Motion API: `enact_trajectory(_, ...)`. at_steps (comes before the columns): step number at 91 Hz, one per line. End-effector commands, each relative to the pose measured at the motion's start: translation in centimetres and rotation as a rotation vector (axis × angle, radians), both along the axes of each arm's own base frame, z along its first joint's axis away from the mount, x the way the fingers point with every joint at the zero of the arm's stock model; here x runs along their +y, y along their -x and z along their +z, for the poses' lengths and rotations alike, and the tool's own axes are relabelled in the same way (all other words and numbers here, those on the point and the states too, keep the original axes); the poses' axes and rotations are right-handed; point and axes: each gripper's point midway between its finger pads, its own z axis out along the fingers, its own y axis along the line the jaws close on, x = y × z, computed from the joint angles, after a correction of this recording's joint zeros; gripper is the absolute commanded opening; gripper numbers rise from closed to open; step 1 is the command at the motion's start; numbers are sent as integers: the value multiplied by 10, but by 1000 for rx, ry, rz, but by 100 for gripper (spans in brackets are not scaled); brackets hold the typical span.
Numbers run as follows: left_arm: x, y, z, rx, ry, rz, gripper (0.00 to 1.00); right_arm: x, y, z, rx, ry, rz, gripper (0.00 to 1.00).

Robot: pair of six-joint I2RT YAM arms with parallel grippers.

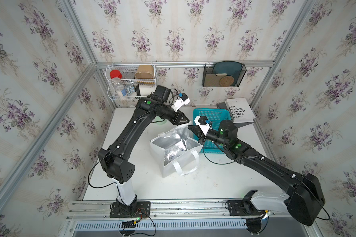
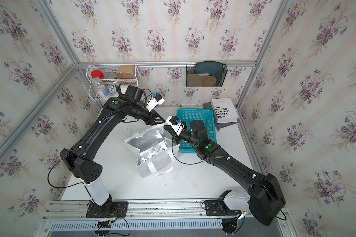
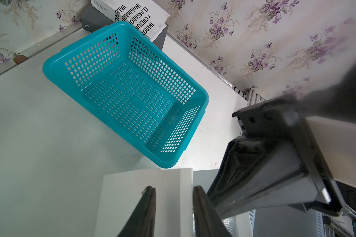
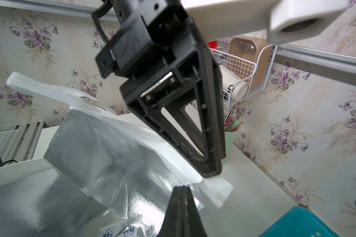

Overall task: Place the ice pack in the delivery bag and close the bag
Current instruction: Tear off the adhesive seal from the delivery bag.

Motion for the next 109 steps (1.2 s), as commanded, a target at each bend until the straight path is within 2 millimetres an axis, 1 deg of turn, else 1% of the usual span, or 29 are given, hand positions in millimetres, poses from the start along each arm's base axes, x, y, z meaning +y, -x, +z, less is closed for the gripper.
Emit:
enact_trajectory(1, -1, -1, 2, 0, 9, -1, 35, 4, 4, 5, -2, -24, 26, 0)
enact_trajectory(14, -1, 0, -1, 9, 1, -5, 35, 8, 8, 5, 2, -30, 48, 0)
enact_trajectory(41, -5, 8, 2, 27, 32, -50, 36, 20, 17, 8, 13, -51, 104, 0)
enact_trajectory(49, -4, 9, 0, 32, 26, -55, 36, 22, 19, 8, 17, -58, 115, 0)
enact_trajectory(61, -4, 10, -2, 34, 19, -64, 35, 28, 26, 14, 18, -80, 148, 0)
enact_trajectory(76, -3, 10, -6, 41, 9, -67, 33, 40, 38, 17, 29, -100, 197, 0)
enact_trajectory(95, -4, 10, -6, 39, 13, -76, 32, 54, 49, 21, 36, -119, 240, 0)
enact_trajectory(109, -3, 7, -5, 29, 5, -62, 31, 70, 61, 22, 37, -122, 287, 0)
